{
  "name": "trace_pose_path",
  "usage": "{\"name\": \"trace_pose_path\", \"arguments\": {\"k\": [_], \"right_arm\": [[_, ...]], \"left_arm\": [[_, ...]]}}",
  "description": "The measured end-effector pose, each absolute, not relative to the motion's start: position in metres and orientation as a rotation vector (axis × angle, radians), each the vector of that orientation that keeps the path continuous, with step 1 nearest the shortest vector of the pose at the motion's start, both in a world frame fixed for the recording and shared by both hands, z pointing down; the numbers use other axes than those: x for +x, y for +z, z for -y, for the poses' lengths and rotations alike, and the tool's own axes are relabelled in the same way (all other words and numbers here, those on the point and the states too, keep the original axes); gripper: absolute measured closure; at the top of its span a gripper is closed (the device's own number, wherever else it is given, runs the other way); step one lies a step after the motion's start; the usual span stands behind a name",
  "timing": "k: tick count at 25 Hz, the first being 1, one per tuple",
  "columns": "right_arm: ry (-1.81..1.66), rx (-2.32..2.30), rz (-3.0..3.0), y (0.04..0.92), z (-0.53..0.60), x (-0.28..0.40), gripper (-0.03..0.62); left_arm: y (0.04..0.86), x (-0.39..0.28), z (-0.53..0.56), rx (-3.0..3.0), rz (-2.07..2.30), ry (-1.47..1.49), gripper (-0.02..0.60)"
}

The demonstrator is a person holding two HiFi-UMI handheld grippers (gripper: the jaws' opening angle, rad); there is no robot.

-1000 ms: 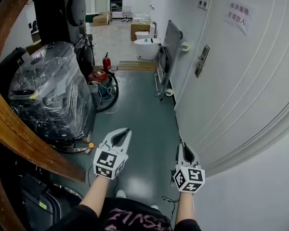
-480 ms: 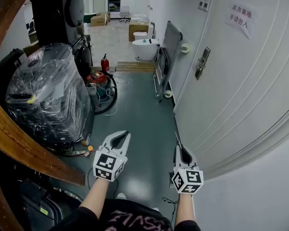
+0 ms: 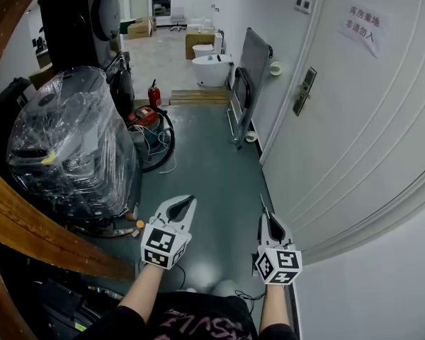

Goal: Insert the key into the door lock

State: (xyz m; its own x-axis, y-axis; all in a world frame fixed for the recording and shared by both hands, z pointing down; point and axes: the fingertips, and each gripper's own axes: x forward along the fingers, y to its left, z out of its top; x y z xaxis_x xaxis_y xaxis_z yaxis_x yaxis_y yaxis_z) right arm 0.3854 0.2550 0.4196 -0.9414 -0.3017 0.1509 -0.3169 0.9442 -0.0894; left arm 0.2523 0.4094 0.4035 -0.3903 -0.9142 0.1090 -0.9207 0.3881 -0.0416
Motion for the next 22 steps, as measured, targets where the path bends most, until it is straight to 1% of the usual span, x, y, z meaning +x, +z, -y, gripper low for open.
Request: {"name": "trace_pose_path", "arguments": {"k": [12, 22], "right_arm": [[0.178, 0.511, 2.967, 0.428, -0.220, 0.331, 0.514], [0.221, 0.509, 2.952, 0.455, -0.120, 0.243, 0.514]], "left_arm": [[0.413, 0.200, -0.375, 1.734, 2.549, 0.153, 0.569], [0.437, 0.110, -0.282, 1.694, 2.541, 0.206, 0.569]]}}
